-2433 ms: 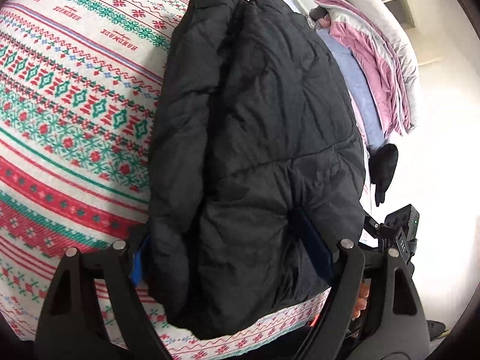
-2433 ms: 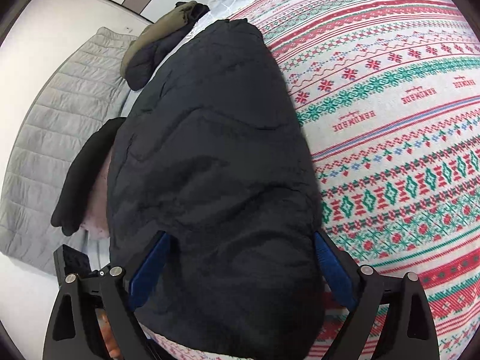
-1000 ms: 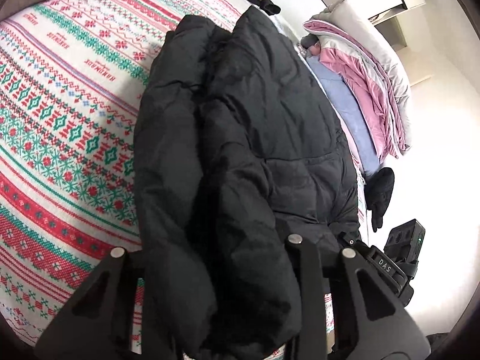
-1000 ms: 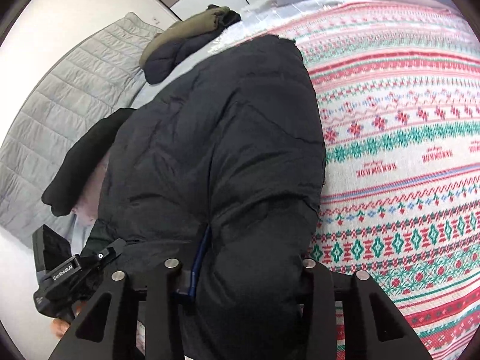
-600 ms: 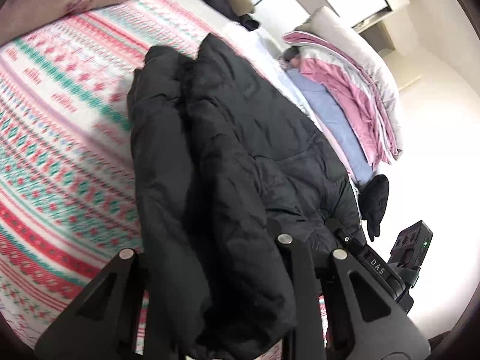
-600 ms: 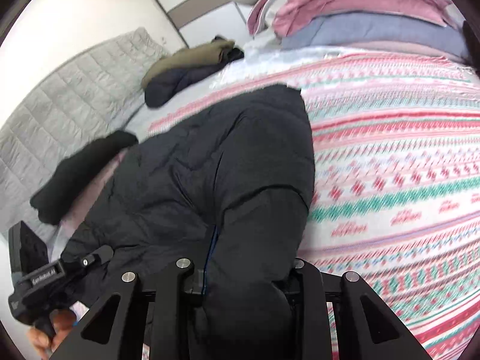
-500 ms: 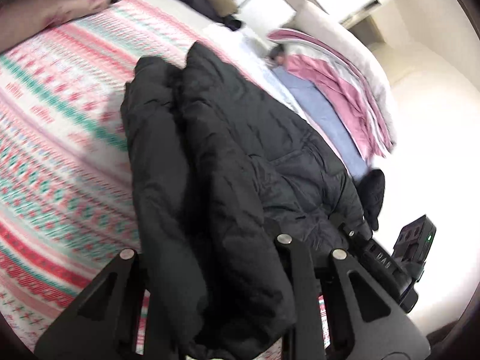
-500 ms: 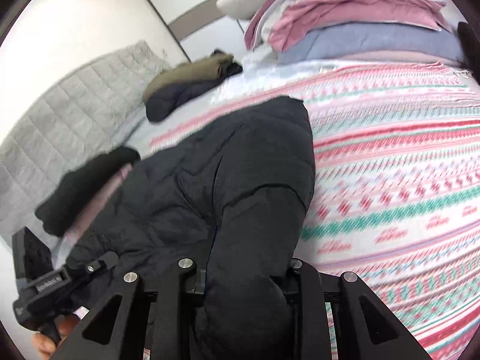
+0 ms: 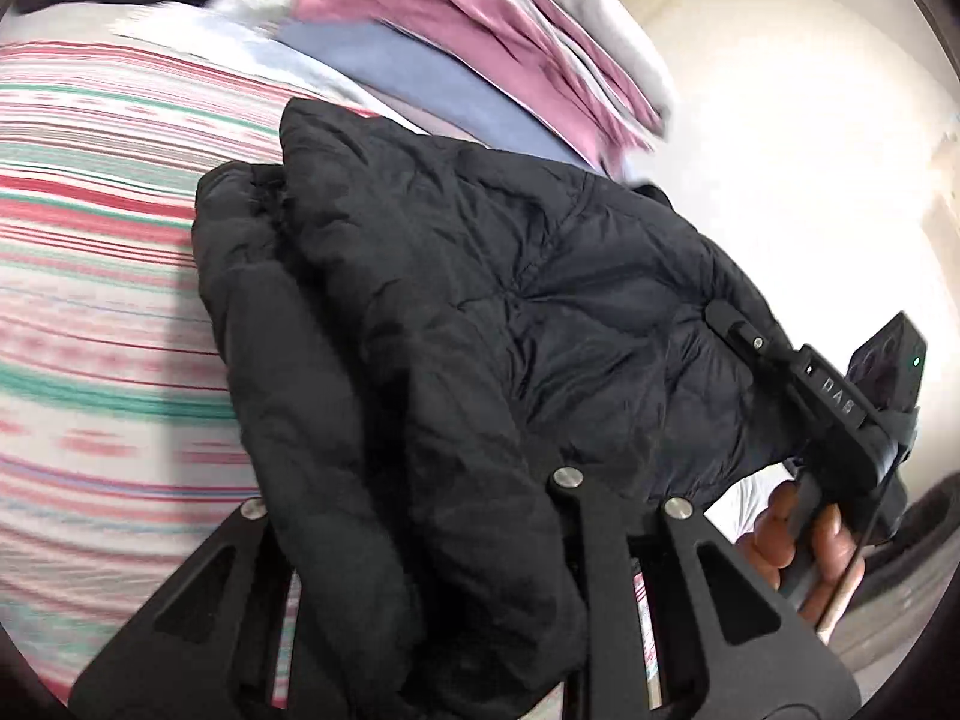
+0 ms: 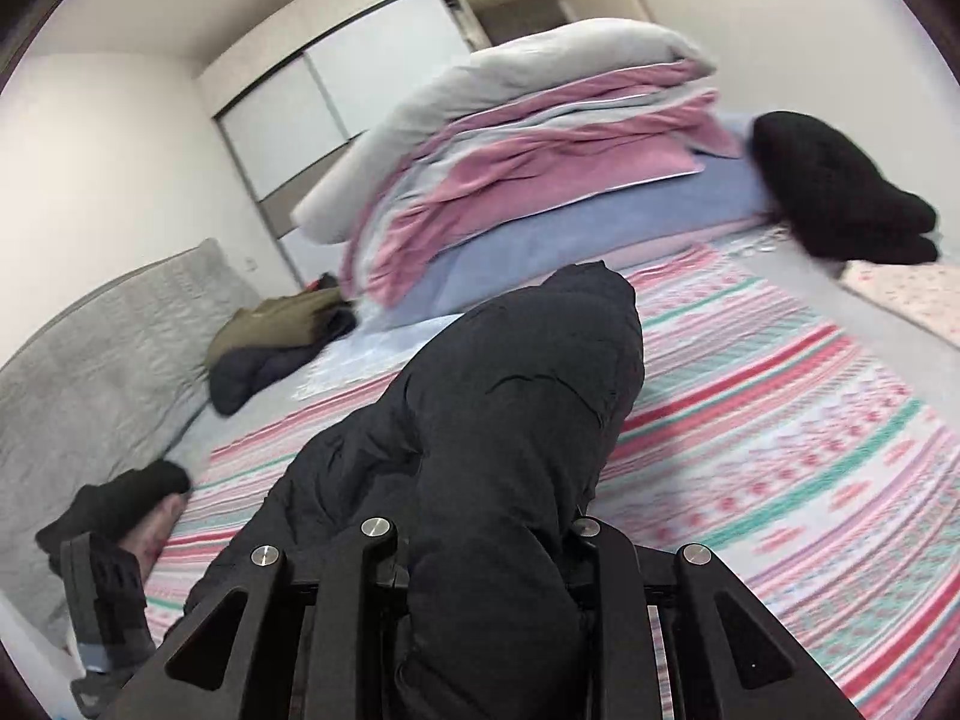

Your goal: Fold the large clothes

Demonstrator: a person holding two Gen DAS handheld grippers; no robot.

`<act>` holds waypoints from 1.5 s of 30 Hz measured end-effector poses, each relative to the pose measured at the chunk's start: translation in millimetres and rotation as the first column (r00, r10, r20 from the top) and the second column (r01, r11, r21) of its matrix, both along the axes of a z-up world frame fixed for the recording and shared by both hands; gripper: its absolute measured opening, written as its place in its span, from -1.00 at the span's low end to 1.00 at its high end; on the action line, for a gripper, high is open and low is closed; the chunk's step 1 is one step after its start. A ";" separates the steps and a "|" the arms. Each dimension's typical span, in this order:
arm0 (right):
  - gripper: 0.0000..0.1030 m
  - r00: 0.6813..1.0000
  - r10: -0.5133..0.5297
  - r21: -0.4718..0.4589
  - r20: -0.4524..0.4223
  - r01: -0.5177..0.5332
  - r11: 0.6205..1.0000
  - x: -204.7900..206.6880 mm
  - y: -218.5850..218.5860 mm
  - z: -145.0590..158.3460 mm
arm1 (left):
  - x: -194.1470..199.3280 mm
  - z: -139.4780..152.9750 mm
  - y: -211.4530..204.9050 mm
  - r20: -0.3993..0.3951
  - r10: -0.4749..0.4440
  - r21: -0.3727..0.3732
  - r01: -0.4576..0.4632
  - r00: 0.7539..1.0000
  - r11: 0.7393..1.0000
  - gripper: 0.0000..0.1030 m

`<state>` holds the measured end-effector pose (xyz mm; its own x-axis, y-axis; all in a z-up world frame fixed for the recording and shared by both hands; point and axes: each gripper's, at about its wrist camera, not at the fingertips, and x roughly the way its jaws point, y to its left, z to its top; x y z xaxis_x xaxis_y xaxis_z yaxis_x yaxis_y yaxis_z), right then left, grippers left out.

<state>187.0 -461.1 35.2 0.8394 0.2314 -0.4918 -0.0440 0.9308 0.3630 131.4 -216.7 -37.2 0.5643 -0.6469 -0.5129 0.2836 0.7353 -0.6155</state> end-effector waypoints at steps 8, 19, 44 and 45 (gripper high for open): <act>-0.47 0.985 -0.173 0.004 0.029 0.173 0.985 -4.4 -169.2 -12.0 | 17.4 -11.9 -148.8 -0.022 -0.162 0.016 0.163 0.986 0.987 -0.38; 0.29 0.853 -0.419 0.447 -0.313 0.521 0.727 -77.9 -319.1 -125.8 | 18.7 -60.0 -132.1 -0.241 -0.264 -0.181 0.224 0.934 0.958 0.25; 0.85 0.855 -0.519 -0.303 -0.011 0.491 0.816 -244.5 92.8 18.7 | -147.5 52.7 46.5 0.257 -0.119 0.527 -0.036 0.959 0.849 0.84; 0.85 0.844 -0.537 -0.346 -0.001 0.503 0.792 -247.5 95.9 11.6 | -147.4 51.8 43.7 0.262 -0.132 0.534 -0.029 0.956 0.845 0.84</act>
